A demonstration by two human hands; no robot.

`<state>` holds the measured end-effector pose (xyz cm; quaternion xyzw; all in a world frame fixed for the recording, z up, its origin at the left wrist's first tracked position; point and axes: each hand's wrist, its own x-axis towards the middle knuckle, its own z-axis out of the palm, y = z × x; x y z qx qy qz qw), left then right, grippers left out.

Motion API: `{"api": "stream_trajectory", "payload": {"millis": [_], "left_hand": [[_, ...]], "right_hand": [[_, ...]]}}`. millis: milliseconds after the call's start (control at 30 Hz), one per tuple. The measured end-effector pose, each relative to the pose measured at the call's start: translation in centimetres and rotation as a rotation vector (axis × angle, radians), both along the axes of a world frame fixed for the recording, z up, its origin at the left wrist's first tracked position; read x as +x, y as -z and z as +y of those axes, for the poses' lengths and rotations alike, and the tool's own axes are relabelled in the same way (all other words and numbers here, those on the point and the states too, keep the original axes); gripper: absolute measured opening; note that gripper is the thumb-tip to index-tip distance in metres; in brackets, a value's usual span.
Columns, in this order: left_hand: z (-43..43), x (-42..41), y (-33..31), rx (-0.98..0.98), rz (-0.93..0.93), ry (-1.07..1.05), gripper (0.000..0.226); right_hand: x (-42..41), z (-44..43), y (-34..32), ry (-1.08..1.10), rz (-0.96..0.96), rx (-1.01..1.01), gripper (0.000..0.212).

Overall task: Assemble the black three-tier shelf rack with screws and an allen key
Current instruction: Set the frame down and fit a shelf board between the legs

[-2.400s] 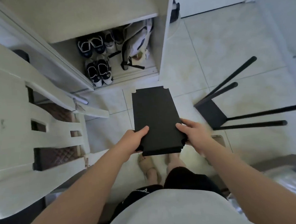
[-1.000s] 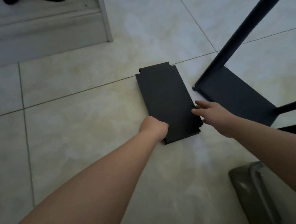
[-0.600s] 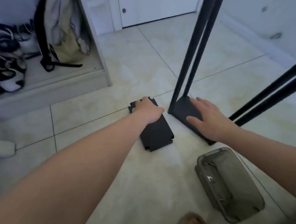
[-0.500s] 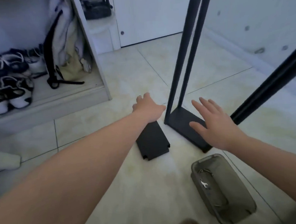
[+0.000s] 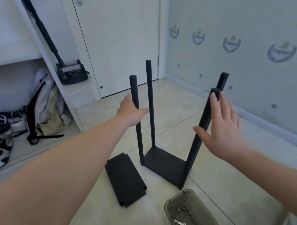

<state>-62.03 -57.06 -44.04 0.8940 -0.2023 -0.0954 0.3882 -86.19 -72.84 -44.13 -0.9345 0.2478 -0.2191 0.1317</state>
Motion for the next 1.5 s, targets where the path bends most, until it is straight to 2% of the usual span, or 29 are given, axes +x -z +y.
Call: {"api": "stream_trajectory", "payload": {"millis": [133,200,267,333,467,600,833,1033,1200,1367,1500], "left_hand": [[-2.4,2.3,-0.9,-0.049,-0.035,-0.036,0.076],[-3.3,3.4,-0.8,-0.09,-0.029,-0.082,0.063],[-4.0,4.2,-0.4,-0.114,-0.037,-0.13,0.042],[-4.3,4.8,-0.2,-0.144,-0.037,-0.166,0.028],[-4.3,4.6,-0.8,-0.165,-0.047,-0.159,0.023],[-3.8,2.6,-2.0,-0.131,-0.158,-0.079,0.021],[2.1,-0.9,-8.9,-0.231,-0.262,-0.078,0.018],[13.7,-5.9,-16.7,-0.331,-0.316,-0.113,0.018],[24.4,-9.7,-20.5,-0.342,-0.412,-0.191,0.017],[34.2,-14.0,-21.3,-0.32,-0.456,-0.274,0.03],[40.0,-16.6,-19.1,-0.31,-0.456,-0.367,0.029]], "right_hand": [[1.5,-3.5,0.0,0.035,-0.109,0.384,0.093],[2.5,-4.9,0.5,0.086,-0.137,0.493,0.07],[3.3,-6.0,1.2,0.102,-0.177,0.495,0.033],[3.7,-6.3,1.6,0.068,-0.202,0.496,0.018],[4.4,-5.9,1.4,0.023,-0.223,0.539,0.025],[3.9,-5.2,0.3,0.015,-0.263,0.545,0.027],[2.0,-1.8,-6.5,-0.096,-0.294,0.465,0.028],[0.6,6.3,-14.5,-0.208,-0.332,0.42,0.03],[0.5,14.4,-18.8,-0.354,-0.352,0.416,0.028],[1.0,22.6,-19.4,-0.46,-0.36,0.453,0.027],[2.0,28.1,-17.5,-0.515,-0.315,0.501,0.028]]}}
